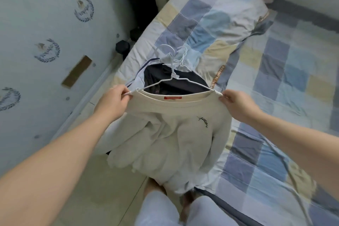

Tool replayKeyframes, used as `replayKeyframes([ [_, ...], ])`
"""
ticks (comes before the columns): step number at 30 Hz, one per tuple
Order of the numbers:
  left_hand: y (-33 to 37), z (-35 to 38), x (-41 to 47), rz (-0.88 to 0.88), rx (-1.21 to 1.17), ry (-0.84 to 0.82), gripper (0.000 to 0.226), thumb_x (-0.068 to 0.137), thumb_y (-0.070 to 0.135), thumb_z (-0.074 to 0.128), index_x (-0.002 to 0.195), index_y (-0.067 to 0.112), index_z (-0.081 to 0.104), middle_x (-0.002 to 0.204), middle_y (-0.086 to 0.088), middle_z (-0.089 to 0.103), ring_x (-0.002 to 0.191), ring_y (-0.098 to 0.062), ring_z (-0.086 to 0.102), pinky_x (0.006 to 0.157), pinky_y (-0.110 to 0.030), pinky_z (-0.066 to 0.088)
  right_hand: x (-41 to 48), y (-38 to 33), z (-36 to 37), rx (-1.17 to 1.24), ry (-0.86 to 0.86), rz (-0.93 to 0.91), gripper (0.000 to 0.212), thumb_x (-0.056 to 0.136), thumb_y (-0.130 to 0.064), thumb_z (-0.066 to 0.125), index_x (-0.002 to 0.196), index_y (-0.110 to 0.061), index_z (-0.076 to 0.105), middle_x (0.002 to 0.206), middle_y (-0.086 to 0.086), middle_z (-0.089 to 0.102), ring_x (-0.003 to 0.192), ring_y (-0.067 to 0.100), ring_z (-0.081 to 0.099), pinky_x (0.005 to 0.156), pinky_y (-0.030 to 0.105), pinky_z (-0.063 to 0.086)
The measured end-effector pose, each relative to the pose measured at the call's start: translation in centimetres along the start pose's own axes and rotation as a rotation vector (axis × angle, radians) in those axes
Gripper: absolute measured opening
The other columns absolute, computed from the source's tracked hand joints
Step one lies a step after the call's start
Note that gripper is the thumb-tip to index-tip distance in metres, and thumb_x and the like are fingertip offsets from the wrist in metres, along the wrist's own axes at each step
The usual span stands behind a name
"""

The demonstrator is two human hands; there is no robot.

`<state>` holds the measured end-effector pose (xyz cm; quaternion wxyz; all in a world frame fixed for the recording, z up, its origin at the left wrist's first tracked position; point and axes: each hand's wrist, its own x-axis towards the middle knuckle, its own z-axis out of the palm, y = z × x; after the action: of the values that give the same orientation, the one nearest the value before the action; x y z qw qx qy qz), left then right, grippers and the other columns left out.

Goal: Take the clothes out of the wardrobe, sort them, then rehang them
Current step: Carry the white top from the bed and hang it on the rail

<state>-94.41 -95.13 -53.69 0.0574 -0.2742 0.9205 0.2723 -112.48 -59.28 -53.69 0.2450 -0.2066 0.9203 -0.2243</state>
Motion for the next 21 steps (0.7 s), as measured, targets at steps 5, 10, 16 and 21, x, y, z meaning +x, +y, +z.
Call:
replayKeyframes([
  [5, -0.6, -4.4, -9.9, -0.111, -0.052, 0.117, 0.024, 0.090, 0.026, 0.067, 0.073, 0.032, 0.052, 0.084, 0.004, 0.058, 0.079, -0.023, 0.055, 0.069, -0.037, 0.044, -5.2, -3.6, -1.9, -0.047, -0.049, -0.189, 0.031, 0.098, -0.025, 0.052, 0.068, -0.028, 0.045, 0.063, -0.011, 0.050, 0.062, 0.014, 0.047, 0.053, 0.029, 0.030],
  [10, -2.4, -8.2, -18.6, -0.199, -0.077, 0.258, 0.018, 0.090, 0.029, 0.069, 0.076, 0.026, 0.057, 0.076, 0.009, 0.058, 0.072, -0.016, 0.055, 0.060, -0.031, 0.036, -8.4, -8.9, -2.9, -0.094, -0.131, -0.335, 0.022, 0.098, -0.026, 0.052, 0.077, -0.021, 0.057, 0.066, -0.006, 0.055, 0.065, 0.017, 0.051, 0.056, 0.029, 0.038],
  [16, -5.1, -12.1, -30.1, -0.285, -0.114, 0.424, 0.021, 0.090, 0.028, 0.071, 0.074, 0.022, 0.057, 0.070, 0.005, 0.058, 0.067, -0.014, 0.053, 0.058, -0.031, 0.038, -13.5, -16.4, -3.5, -0.124, -0.170, -0.497, 0.012, 0.096, -0.035, 0.057, 0.090, -0.033, 0.067, 0.079, -0.014, 0.066, 0.072, 0.009, 0.060, 0.066, 0.028, 0.047],
  [21, -8.0, -15.1, -41.1, -0.299, -0.157, 0.570, 0.021, 0.087, 0.025, 0.073, 0.073, 0.022, 0.059, 0.066, 0.008, 0.058, 0.064, -0.007, 0.051, 0.057, -0.027, 0.037, -21.0, -22.0, -1.9, -0.166, -0.145, -0.629, 0.014, 0.096, -0.033, 0.056, 0.092, -0.029, 0.069, 0.084, -0.011, 0.066, 0.079, 0.009, 0.059, 0.073, 0.031, 0.047],
])
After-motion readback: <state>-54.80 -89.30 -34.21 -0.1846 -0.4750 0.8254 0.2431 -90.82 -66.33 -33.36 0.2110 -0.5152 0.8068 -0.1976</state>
